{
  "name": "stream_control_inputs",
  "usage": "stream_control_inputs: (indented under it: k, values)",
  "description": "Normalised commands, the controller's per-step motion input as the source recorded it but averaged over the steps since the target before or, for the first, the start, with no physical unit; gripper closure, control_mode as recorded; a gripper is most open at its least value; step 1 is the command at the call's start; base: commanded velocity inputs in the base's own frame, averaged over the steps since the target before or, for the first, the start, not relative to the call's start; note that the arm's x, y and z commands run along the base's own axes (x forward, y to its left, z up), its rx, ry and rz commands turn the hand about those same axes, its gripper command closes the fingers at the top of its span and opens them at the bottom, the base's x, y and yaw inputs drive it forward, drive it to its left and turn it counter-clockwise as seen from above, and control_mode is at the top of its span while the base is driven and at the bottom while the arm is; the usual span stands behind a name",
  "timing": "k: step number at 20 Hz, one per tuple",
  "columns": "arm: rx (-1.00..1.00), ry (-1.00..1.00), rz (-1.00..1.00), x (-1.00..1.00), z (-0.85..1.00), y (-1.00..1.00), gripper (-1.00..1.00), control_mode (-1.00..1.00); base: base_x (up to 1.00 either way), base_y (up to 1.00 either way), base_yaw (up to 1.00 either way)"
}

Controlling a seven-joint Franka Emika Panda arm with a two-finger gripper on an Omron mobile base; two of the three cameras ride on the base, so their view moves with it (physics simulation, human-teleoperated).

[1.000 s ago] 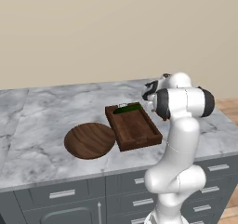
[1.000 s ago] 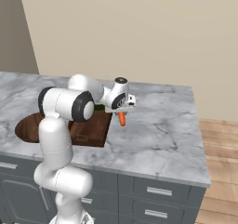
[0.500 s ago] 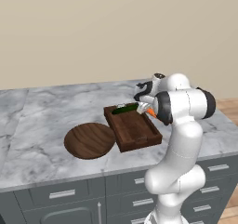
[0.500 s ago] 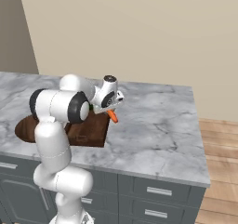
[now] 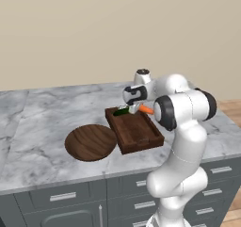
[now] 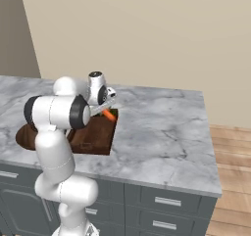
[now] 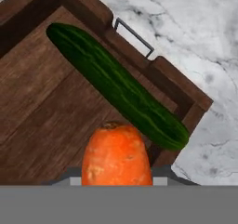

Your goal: Place the two vegetables and bowl onto the tray for setting up a vegetable dip station.

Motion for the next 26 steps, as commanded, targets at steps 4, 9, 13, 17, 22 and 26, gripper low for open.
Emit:
stream_control_inputs:
  k: [4, 9, 13, 17, 22, 26]
  values:
    - [-0.15, -0.01, 0.25, 0.20, -0.08, 0.48, 1.00, -1.00, 0.00, 0.00, 0.00]
    - [-0.05, 0.00, 0.35, 0.21, -0.13, 0.17, 1.00, -1.00, 0.00, 0.00, 0.00]
    - [-0.03, 0.00, 0.28, 0.32, -0.06, 0.04, 1.00, -1.00, 0.00, 0.00, 0.00]
    - [-0.01, 0.05, 0.18, 0.13, -0.01, 0.04, 1.00, -1.00, 0.00, 0.00, 0.00]
    - [-0.02, 0.04, 0.10, 0.02, -0.09, 0.09, 1.00, -1.00, 0.00, 0.00, 0.00]
    - [-0.01, 0.03, 0.08, 0.00, -0.13, 0.10, 1.00, -1.00, 0.00, 0.00, 0.00]
